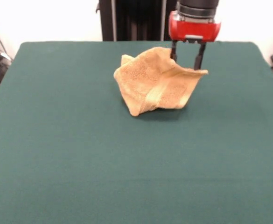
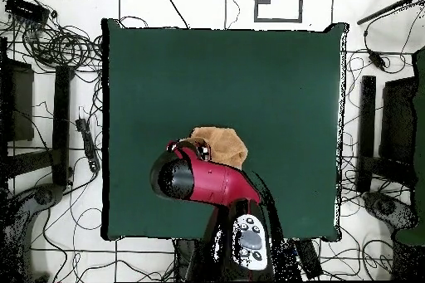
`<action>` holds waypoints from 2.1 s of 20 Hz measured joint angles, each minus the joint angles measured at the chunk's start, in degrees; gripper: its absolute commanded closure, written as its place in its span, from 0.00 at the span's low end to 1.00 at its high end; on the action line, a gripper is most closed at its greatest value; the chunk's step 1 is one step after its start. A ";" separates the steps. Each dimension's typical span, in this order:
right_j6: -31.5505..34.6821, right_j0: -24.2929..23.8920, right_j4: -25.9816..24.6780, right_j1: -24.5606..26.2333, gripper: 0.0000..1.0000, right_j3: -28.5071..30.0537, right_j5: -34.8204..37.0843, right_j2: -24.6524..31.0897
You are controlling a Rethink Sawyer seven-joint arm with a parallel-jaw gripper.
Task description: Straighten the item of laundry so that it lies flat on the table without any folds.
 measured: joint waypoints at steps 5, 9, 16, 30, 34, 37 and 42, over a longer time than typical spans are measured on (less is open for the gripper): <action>0.00 -0.01 -2.18 -0.45 0.00 -3.09 0.01 -1.04; 0.00 -0.05 -4.00 -0.75 0.00 -5.81 0.59 -2.14; 0.00 -2.76 -7.97 -1.36 0.00 -11.43 2.69 -2.67; 0.00 -10.92 -14.95 3.27 0.00 -20.37 2.70 -2.05; 0.00 -10.65 -15.57 2.38 0.00 -19.74 2.70 -1.81; 0.00 -9.37 -15.52 1.10 0.00 -18.63 3.08 -1.82; 0.00 -6.65 -14.79 -1.30 0.00 -16.29 4.98 -1.94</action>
